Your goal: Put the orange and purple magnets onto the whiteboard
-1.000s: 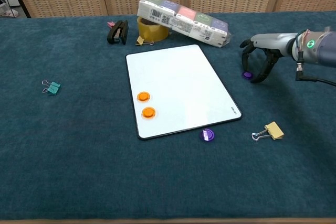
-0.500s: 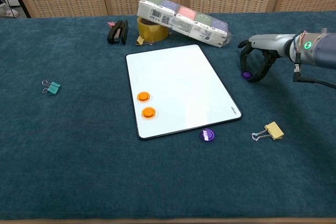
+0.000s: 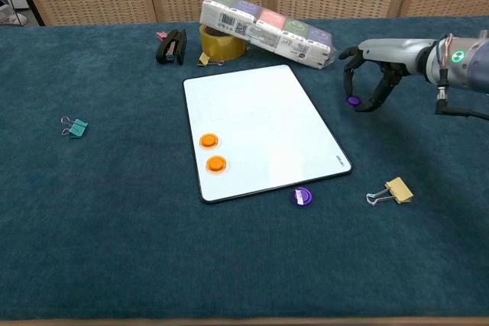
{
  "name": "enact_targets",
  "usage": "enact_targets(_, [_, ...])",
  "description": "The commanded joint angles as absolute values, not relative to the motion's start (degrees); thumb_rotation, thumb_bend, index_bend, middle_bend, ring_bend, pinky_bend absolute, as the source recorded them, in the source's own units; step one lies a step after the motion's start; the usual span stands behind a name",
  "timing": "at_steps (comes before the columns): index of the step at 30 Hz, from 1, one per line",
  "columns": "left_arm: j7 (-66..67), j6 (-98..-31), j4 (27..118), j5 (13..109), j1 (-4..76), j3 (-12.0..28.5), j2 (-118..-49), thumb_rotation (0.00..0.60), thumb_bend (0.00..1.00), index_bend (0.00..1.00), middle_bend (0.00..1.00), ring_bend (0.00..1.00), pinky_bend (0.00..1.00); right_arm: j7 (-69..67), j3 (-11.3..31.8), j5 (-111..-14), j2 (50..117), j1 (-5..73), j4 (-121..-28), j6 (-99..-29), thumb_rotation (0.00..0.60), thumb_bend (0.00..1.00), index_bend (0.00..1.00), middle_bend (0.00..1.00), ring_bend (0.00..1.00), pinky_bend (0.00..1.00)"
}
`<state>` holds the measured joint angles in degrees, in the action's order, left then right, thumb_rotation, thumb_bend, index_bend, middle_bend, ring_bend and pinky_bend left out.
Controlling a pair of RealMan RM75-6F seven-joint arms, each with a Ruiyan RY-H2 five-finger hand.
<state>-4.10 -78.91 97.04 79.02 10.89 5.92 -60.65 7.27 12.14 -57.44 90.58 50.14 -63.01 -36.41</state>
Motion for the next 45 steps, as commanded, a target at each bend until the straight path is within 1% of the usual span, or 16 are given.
enact_targets(1, [-4.0, -78.8, 97.1, 79.1, 10.9, 5.8, -60.7, 0.600, 0.06, 0.12, 0.00, 0.00, 0.00, 8.3, 11.3, -60.4, 87.8, 49.1, -70.5, -39.6, 0.600, 0.42, 0.51, 0.00, 0.00, 0.00])
enact_targets(6, [-3.7, -78.6, 97.2, 79.4, 10.9, 5.6, -60.8, 0.600, 0.07, 0.12, 0.00, 0.00, 0.00, 11.2, 10.8, -61.0, 88.4, 49.8, -75.8, -41.1, 0.600, 0.43, 0.51, 0.00, 0.00, 0.00])
enact_targets(9, [-3.7, -78.8, 97.3, 79.7, 10.8, 5.5, -60.7, 0.600, 0.07, 0.12, 0.00, 0.00, 0.00, 13.1, 10.9, -59.9, 90.2, 50.7, -76.5, -41.4, 0.600, 0.43, 0.51, 0.00, 0.00, 0.00])
enact_targets(15, [-4.3, -78.7, 97.4, 80.0, 10.7, 5.3, -60.4, 0.600, 0.07, 0.12, 0.00, 0.00, 0.00, 16.1, 11.0, -56.6, 93.8, 52.5, -74.9, -41.3, 0.600, 0.44, 0.52, 0.00, 0.00, 0.00])
enact_targets(24, [-5.5, -78.3, 97.4, 80.2, 10.7, 5.2, -59.9, 0.600, 0.07, 0.12, 0.00, 0.00, 0.00, 19.3, 11.2, -51.2, 96.7, 53.8, -70.3, -41.1, 0.600, 0.44, 0.52, 0.00, 0.00, 0.00])
enact_targets(26, [-5.5, -78.4, 97.4, 80.2, 10.7, 5.2, -59.8, 0.600, 0.07, 0.12, 0.00, 0.00, 0.00, 19.6, 11.1, -50.7, 96.8, 54.0, -70.0, -41.1, 0.600, 0.44, 0.49, 0.00, 0.00, 0.00])
enact_targets(28, [-5.6, -78.4, 97.4, 80.3, 10.7, 5.2, -59.8, 0.600, 0.06, 0.12, 0.00, 0.00, 0.00, 19.5, 11.0, -50.3, 96.6, 53.9, -70.2, -40.8, 0.600, 0.44, 0.41, 0.00, 0.00, 0.00])
enact_targets(30, [-5.6, -78.5, 97.3, 80.3, 10.6, 5.2, -59.8, 0.600, 0.07, 0.12, 0.00, 0.00, 0.00, 19.4, 10.8, -50.3, 96.0, 54.0, -70.7, -40.1, 0.600, 0.44, 0.30, 0.00, 0.00, 0.00])
enact_targets(33, [-5.6, -78.5, 97.4, 80.2, 10.6, 5.3, -59.8, 0.600, 0.07, 0.12, 0.00, 0.00, 0.00, 19.3, 10.6, -50.6, 94.9, 53.9, -72.2, -39.9, 0.600, 0.44, 0.22, 0.00, 0.00, 0.00])
enact_targets(35, [-5.6, -78.5, 97.4, 80.2, 10.6, 5.3, -59.8, 0.600, 0.07, 0.12, 0.00, 0.00, 0.00, 19.2, 10.6, -50.9, 94.3, 53.7, -73.2, -40.5, 0.600, 0.44, 0.20, 0.00, 0.00, 0.00])
enact_targets(38, [-5.6, -78.6, 97.3, 80.2, 10.6, 5.3, -59.7, 0.600, 0.06, 0.12, 0.00, 0.00, 0.00, 19.2, 10.5, -52.1, 92.7, 53.2, -75.8, -42.0, 0.600, 0.44, 0.20, 0.00, 0.00, 0.00])
enact_targets(42, [-5.7, -78.6, 97.3, 80.1, 10.6, 5.4, -59.7, 0.600, 0.07, 0.12, 0.00, 0.00, 0.00, 18.3, 10.1, -55.1, 89.4, 51.6, -81.2, -44.5, 0.600, 0.44, 0.22, 0.00, 0.00, 0.00])
enact_targets(45, [-5.7, -78.5, 97.3, 80.1, 10.6, 5.4, -59.7, 0.600, 0.07, 0.12, 0.00, 0.00, 0.00, 17.6, 8.9, -57.8, 86.7, 49.9, -85.5, -46.4, 0.600, 0.44, 0.27, 0.00, 0.00, 0.00])
